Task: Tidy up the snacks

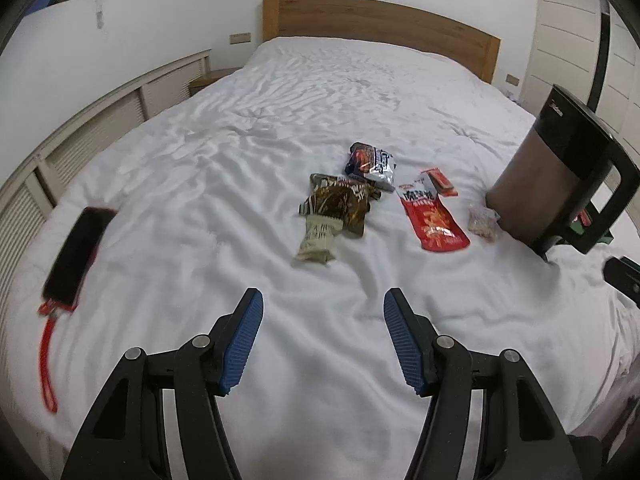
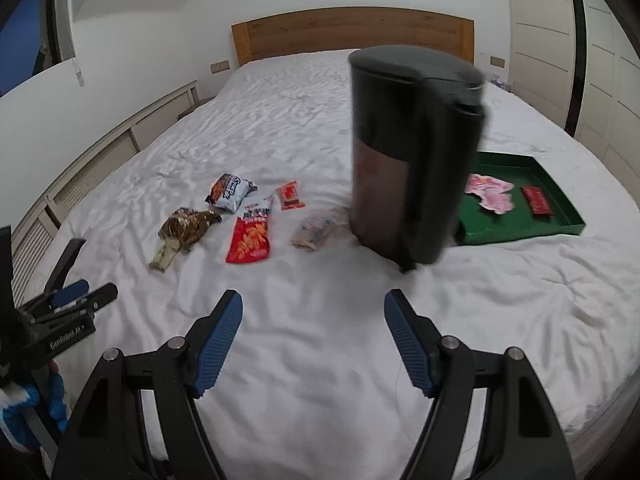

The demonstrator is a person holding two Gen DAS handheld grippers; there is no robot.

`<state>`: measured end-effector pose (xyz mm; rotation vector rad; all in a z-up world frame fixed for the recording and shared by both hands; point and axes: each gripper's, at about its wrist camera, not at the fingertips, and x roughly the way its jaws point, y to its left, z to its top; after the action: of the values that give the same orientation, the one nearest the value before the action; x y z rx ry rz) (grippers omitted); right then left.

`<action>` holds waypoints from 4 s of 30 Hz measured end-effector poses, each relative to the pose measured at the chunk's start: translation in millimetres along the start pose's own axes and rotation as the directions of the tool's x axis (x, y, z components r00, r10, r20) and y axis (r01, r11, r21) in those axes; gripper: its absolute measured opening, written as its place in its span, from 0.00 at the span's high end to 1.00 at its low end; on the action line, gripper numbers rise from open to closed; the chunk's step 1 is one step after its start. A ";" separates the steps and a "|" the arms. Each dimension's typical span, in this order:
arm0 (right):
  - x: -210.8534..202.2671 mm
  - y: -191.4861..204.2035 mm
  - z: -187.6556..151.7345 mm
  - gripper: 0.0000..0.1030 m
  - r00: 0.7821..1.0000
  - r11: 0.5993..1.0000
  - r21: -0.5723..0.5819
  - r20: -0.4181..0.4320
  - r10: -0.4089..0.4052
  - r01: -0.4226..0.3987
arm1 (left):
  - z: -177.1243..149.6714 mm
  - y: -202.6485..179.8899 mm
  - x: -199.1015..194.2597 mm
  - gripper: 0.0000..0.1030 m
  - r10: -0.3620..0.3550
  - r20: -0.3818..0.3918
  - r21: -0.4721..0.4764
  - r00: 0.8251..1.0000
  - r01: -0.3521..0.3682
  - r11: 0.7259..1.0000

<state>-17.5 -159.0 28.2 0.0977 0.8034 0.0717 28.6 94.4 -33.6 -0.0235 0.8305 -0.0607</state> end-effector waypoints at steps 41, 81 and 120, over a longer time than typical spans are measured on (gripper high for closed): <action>222.3 -7.0 37.0 0.00 0.989 0.957 0.261 -0.104 -0.103 0.127 | 26.4 7.5 141.7 0.45 -0.033 -0.089 0.060 0.995 0.038 0.997; 214.2 -11.5 23.7 0.02 0.999 0.995 0.097 -0.034 -0.014 0.018 | 28.5 9.0 139.4 0.79 -0.078 -0.069 0.004 0.995 0.078 0.997; 206.0 -6.2 25.0 0.03 0.993 0.994 -0.043 -0.057 -0.107 0.105 | 31.8 -9.6 105.1 0.82 -0.045 -0.011 0.017 0.999 0.045 0.999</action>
<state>143.3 -145.9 -102.4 0.0152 0.8645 -0.0097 122.4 78.1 -89.3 -0.0257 0.8395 -0.1106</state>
